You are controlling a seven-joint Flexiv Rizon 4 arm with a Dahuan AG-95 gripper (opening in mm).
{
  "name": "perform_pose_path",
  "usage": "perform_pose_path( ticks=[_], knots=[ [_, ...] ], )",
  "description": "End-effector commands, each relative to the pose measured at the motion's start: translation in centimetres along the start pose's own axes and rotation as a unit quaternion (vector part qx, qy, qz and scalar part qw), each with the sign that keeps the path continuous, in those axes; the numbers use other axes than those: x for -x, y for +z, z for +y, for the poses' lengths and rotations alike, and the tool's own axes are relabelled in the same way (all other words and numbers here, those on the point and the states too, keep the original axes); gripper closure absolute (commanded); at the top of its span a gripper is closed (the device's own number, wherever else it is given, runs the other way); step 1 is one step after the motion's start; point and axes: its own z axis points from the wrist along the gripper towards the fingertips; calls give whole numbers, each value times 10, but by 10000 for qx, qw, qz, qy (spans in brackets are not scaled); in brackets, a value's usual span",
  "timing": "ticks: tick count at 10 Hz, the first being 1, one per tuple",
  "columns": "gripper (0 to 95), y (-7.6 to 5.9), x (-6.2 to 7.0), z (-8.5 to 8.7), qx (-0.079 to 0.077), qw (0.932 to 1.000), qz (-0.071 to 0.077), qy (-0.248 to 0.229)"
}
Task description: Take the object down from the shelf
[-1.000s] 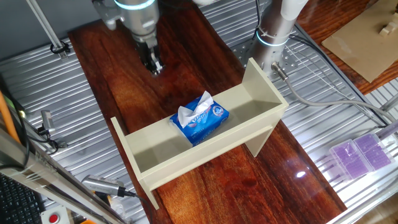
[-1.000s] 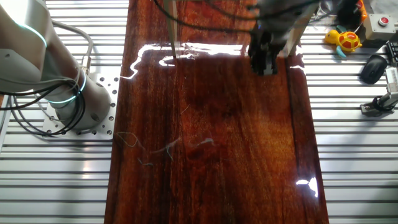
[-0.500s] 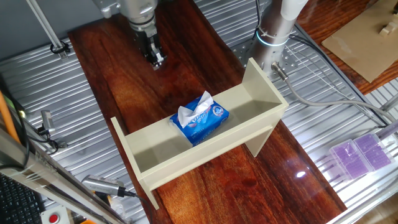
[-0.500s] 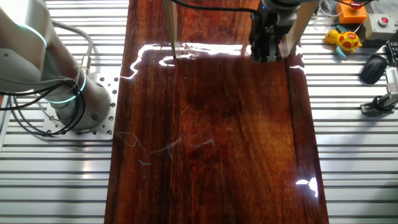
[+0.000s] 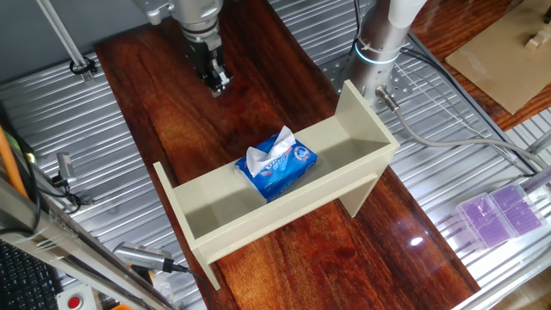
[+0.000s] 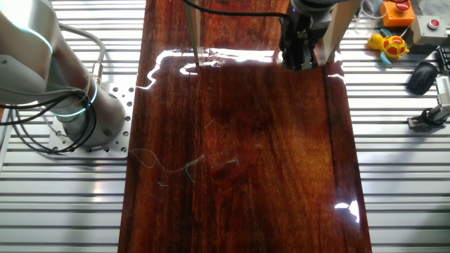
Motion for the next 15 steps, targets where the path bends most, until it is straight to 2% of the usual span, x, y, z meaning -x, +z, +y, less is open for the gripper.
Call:
perform_pose_path(
  ticks=[1,2,3,4,6,7,8,10,12,13,15],
  knots=[
    [950,0,2,0,-9,10000,31,15],
    [950,-1,2,0,10,10000,79,17],
    [950,-6,1,1,32,9998,207,65],
    [950,-28,-2,5,56,9994,328,31],
    [950,-49,-9,15,46,9992,385,15],
    [950,-66,-12,22,45,9993,380,9],
    [950,-76,-14,27,39,9993,370,25],
    [950,-76,-14,27,40,9994,335,-91],
    [950,-76,-14,27,55,9986,316,-427],
    [950,-76,-14,27,76,9972,245,-697],
    [950,-76,-14,27,78,9946,248,-1005]
  ],
)
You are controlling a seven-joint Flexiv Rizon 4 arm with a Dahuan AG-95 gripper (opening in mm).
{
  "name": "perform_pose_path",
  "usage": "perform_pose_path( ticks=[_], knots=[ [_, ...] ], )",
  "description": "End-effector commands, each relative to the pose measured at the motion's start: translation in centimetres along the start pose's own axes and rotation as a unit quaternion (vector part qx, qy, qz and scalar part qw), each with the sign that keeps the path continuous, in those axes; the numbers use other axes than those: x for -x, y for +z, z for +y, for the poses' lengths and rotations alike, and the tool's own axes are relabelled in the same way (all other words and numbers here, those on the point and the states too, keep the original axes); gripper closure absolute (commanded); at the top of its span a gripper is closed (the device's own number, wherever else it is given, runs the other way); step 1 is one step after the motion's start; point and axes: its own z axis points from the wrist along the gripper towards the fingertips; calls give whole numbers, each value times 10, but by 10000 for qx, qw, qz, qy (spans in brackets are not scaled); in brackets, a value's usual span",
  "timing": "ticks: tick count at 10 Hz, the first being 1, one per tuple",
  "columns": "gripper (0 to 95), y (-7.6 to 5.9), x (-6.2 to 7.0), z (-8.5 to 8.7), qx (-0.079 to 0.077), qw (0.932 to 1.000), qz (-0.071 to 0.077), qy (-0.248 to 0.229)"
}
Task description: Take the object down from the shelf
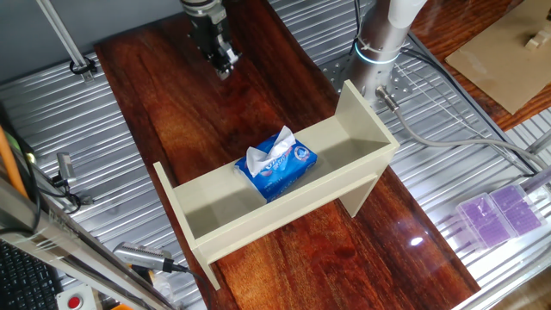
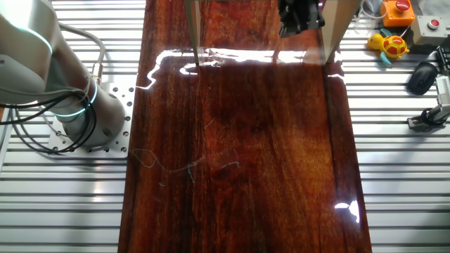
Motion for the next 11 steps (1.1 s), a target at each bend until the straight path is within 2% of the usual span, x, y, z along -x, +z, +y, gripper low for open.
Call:
perform_pose_path(
  ticks=[1,6,7,9,10,11],
  knots=[
    [950,1,-2,0,-11,9991,-30,-416],
    [950,1,-2,1,4,9985,-14,-551],
    [950,-2,-3,8,-2,9986,-9,-520],
    [950,-9,-4,42,-43,9996,-5,-283],
    [950,-15,-1,62,-42,9999,-6,-120],
    [760,-18,2,75,-48,10000,-5,6]
  ],
)
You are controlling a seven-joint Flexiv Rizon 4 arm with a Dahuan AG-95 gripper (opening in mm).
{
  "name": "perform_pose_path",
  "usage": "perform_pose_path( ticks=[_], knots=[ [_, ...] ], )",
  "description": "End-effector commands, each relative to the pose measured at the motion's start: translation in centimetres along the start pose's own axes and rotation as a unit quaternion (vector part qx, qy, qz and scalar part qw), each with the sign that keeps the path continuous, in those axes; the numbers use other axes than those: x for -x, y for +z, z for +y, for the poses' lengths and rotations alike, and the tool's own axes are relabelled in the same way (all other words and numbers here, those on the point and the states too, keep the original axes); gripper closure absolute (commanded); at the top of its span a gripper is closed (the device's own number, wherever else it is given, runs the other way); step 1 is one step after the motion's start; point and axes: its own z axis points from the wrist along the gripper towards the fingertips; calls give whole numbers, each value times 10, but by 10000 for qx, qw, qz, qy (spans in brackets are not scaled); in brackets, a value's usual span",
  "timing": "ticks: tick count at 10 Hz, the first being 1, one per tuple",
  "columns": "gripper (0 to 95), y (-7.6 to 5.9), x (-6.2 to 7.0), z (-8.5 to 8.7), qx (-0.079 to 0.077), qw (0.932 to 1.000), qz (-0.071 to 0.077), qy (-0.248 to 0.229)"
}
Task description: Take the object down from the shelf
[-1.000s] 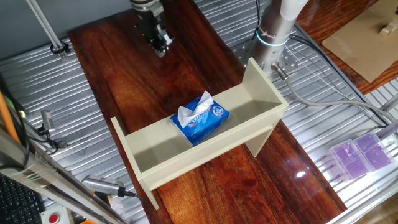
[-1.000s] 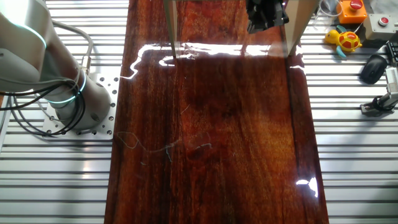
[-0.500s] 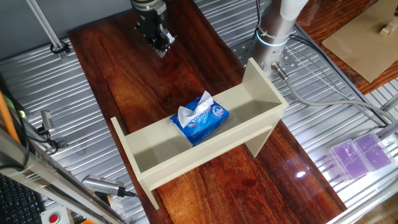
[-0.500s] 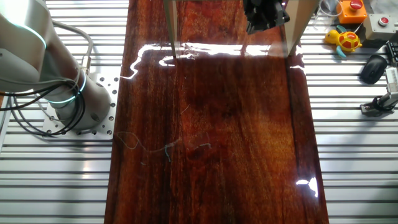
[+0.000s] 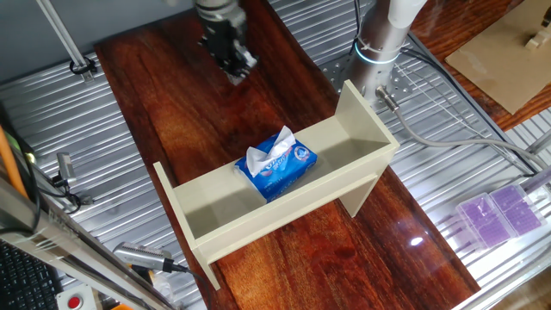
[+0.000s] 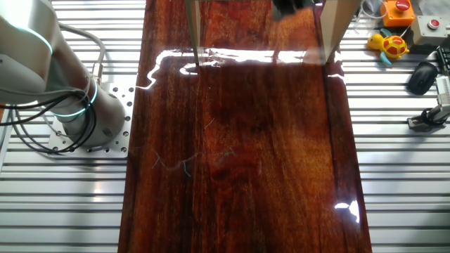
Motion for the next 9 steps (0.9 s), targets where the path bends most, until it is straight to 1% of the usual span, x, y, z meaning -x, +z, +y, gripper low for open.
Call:
perform_pose_path(
  ticks=[1,2,3,4,5,7,8,9],
  knots=[
    [760,-9,12,30,11,9996,12,290],
    [760,-9,12,30,3,9996,-7,281],
    [760,-9,12,30,-2,9999,-35,131],
    [760,-9,12,30,7,10000,-23,32],
    [570,-9,12,30,48,9999,-13,-136],
    [570,-9,12,30,71,9998,43,-154],
    [380,-10,12,32,72,9999,43,-67],
    [380,-16,17,40,87,9998,32,183]
  ],
)
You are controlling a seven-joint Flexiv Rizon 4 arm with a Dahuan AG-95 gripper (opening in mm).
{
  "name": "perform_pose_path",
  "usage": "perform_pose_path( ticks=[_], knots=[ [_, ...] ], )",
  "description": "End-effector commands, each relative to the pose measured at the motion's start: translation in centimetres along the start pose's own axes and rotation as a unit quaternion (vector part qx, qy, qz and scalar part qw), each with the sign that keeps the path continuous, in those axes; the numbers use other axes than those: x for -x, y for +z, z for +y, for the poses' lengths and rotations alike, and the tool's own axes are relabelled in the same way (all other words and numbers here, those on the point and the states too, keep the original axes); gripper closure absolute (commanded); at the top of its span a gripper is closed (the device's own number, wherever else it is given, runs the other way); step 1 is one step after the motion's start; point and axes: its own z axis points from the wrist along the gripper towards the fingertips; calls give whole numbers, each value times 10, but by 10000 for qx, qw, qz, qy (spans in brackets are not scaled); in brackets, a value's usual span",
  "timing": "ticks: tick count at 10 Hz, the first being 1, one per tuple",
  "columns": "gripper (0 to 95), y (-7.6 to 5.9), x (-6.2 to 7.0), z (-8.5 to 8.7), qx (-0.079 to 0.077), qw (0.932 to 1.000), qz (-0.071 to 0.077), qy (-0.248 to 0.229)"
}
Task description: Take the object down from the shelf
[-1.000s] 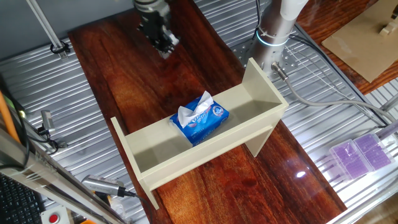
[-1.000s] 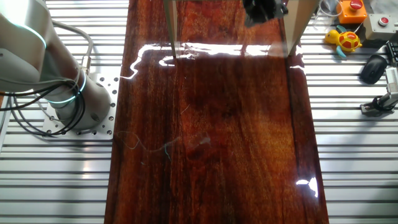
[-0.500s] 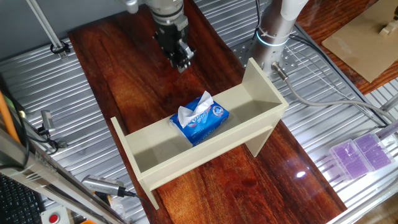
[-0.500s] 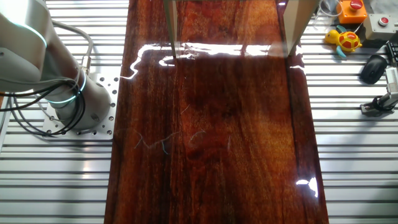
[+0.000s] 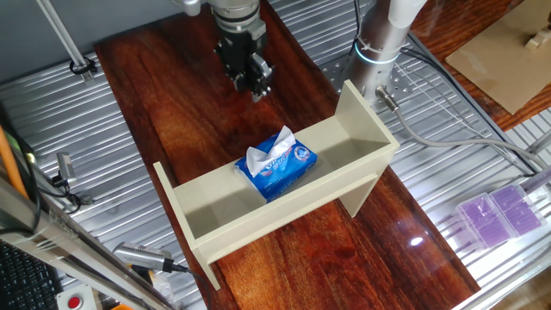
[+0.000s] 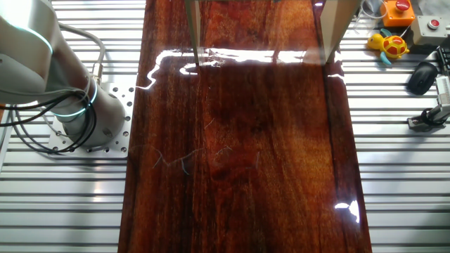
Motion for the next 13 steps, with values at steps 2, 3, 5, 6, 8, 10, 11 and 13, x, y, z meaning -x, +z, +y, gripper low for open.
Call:
perform_pose_path(
  ticks=[2,3,5,6,8,10,11,13],
  knots=[
    [380,-12,21,31,43,9968,18,792],
    [380,-13,31,43,47,9946,-13,1032],
    [380,-10,43,56,90,9919,-111,1259],
    [380,-10,43,56,228,9908,-191,1324],
    [380,-10,43,56,236,9936,-187,1086],
    [380,-10,43,56,251,9951,-175,937],
    [380,-10,42,57,369,9940,-225,1005],
    [190,-6,45,68,372,9921,-277,1162]
  ],
)
